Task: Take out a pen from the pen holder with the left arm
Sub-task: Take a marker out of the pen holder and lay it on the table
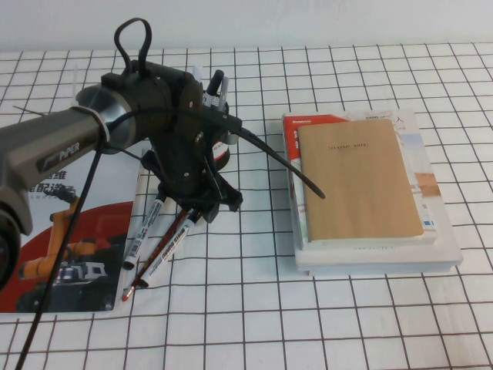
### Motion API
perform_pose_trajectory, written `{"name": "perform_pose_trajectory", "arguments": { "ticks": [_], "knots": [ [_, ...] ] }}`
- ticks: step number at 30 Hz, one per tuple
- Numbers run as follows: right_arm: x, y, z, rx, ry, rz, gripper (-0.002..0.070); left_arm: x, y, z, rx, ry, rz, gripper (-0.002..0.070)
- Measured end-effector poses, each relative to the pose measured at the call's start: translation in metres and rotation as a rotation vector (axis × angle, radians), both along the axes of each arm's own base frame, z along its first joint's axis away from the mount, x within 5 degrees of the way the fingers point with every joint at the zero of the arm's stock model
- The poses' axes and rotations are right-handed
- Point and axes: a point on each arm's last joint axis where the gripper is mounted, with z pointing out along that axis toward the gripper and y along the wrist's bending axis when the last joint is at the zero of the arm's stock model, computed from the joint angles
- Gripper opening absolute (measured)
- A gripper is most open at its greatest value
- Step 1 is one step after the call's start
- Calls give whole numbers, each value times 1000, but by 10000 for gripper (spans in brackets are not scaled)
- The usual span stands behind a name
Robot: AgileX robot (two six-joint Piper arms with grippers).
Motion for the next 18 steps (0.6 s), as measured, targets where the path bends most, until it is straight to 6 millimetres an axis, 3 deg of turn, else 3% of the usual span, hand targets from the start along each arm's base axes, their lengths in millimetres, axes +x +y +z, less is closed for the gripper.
{"name": "perform_pose_trajectory", "arguments": {
  "ticks": [4,10,14,18],
  "knots": [
    [0,0,0,0,0,0,-15,-5,3,-1,31,54,1,277],
    [0,0,0,0,0,0,-15,-13,7,6,64,111,2,60],
    [0,0,0,0,0,0,-15,-18,10,27,42,72,2,11],
    [0,0,0,0,0,0,-15,-26,15,63,-8,-16,2,1]
  ]
}}
